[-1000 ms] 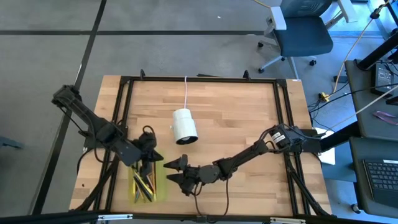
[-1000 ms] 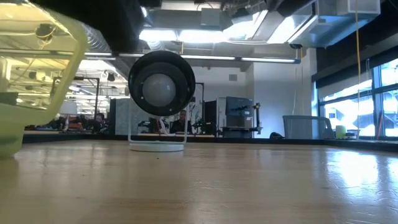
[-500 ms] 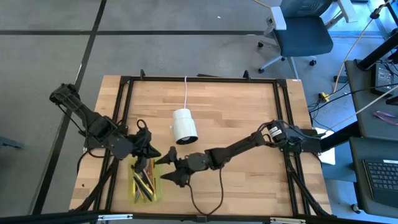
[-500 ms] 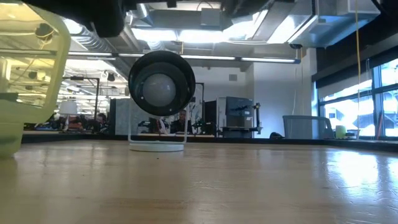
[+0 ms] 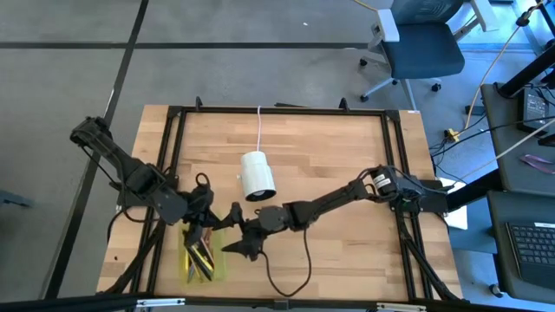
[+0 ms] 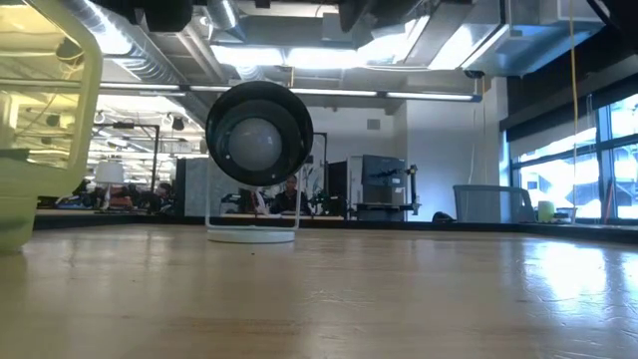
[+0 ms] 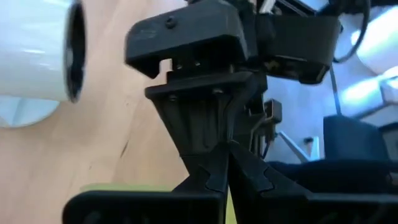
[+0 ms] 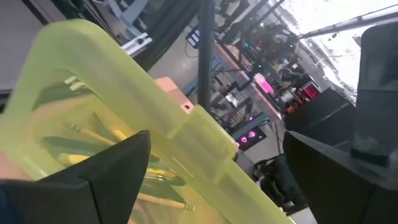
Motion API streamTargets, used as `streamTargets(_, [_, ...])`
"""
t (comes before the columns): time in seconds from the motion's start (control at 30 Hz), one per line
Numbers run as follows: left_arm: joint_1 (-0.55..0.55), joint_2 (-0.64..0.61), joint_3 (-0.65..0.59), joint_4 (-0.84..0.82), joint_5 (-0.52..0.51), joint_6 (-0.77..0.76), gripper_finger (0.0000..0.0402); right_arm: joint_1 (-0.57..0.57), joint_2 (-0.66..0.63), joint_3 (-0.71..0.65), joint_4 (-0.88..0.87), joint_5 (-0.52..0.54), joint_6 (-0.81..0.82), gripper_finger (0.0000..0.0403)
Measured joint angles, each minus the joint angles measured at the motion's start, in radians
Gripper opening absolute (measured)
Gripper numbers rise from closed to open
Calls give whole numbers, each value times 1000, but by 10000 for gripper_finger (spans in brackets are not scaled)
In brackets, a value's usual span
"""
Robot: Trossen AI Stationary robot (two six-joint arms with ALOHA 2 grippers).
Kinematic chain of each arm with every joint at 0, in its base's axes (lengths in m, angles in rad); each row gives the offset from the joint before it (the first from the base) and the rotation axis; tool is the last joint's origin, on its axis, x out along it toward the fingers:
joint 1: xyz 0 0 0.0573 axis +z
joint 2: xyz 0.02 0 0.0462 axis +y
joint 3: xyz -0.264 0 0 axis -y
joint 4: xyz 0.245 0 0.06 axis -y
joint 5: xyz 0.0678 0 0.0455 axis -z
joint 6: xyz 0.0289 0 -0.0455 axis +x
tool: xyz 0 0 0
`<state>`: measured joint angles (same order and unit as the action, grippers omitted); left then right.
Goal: Pick & place school supplies into a supply box
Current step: Close the supply box
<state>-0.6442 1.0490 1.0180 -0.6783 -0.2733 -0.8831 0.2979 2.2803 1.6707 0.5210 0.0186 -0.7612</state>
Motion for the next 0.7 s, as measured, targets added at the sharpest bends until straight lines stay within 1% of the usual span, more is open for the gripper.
streamTargets(0.2, [-13,43,0,55,34,102,3,4,0,-2,-4,-21,-3,369])
streamTargets(0.3, [-22,67,0,65,36,146,2,5,2,-3,-9,-22,-4,369])
streamTargets(0.37, [-37,78,5,73,11,181,1,5,2,-3,-10,-35,-4,369])
streamTargets(0.47, [-68,101,43,54,-35,251,2,5,2,-3,-9,-45,-3,369])
streamTargets(0.53, [-91,119,86,57,-81,280,2,-1,1,0,-4,-12,16,369])
streamTargets(0.6, [-106,122,128,7,-117,302,2,-9,-2,2,-2,12,28,369])
streamTargets(0.7, [-126,146,175,-1,-137,338,1,-11,-2,2,-2,23,27,369])
